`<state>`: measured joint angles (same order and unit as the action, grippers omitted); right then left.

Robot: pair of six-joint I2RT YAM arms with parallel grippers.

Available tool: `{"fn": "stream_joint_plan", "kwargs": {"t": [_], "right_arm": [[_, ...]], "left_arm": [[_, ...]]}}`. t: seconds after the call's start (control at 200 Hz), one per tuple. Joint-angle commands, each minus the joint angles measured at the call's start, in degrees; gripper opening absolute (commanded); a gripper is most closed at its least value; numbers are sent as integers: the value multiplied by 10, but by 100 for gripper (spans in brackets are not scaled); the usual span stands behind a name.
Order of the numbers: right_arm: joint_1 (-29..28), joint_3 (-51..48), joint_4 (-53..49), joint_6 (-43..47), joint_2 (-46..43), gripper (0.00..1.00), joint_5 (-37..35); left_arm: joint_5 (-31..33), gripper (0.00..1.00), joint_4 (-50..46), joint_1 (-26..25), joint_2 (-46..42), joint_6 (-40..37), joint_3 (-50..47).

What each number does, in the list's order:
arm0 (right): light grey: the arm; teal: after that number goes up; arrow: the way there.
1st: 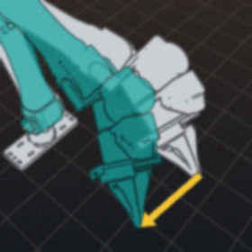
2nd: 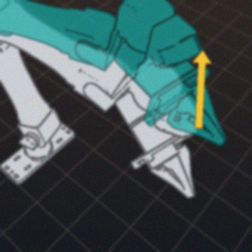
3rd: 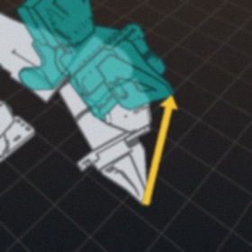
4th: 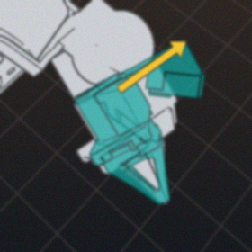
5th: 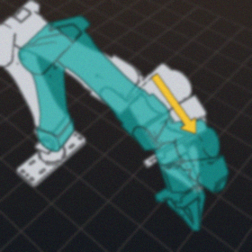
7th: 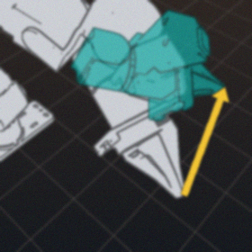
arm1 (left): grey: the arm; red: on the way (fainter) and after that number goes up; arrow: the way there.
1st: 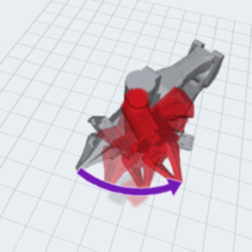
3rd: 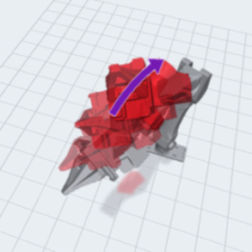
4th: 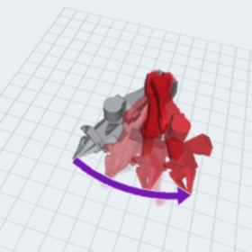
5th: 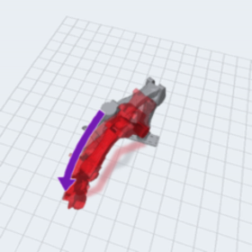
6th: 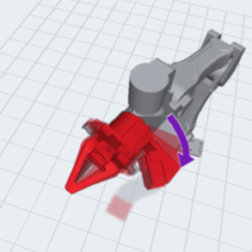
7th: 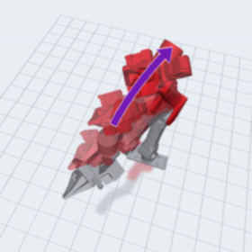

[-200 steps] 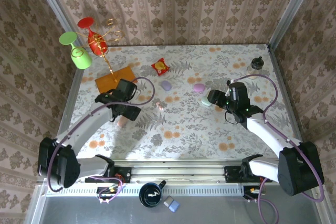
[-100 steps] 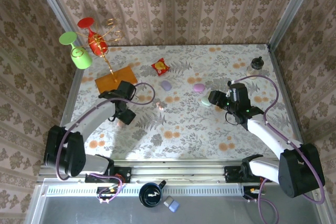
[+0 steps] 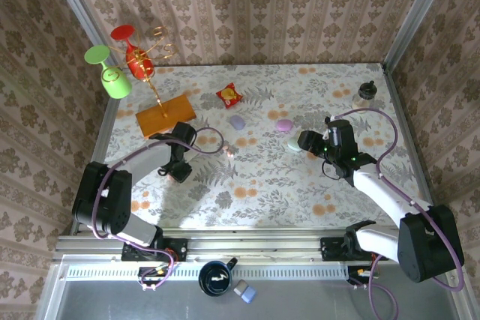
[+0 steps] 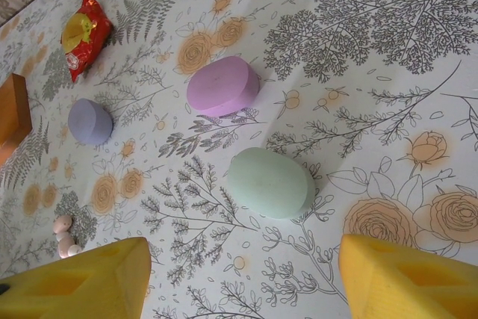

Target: Insert wireless bluetooth earbuds into charging case

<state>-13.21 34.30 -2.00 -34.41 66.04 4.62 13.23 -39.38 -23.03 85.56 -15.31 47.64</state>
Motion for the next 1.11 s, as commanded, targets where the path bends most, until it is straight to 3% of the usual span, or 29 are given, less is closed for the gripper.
{"fn": "stream_joint_plan", "kwargs": {"t": [0.0,0.115,0.47,0.71,0.945,1.1], "right_arm": [[4,-8,-8,8,-12,68,-18],[5,-7,-12,6,-24,68,-17],[5,-6,-28,-47,-62,68,59],[5,4,-29,-108,-49,68,136],[5,7,1,-181,-31,68,220],[5,2,-1,-182,-31,68,216]], "left_arm": [[-12,37,0,4,8,-9,-1],[-10,24,-2,4,6,-6,1],[17,24,48,-27,-48,7,17],[23,24,236,-155,-88,-87,-4],[-59,23,448,-223,-118,-148,-61],[-73,24,590,-279,-103,-238,-116]]}}
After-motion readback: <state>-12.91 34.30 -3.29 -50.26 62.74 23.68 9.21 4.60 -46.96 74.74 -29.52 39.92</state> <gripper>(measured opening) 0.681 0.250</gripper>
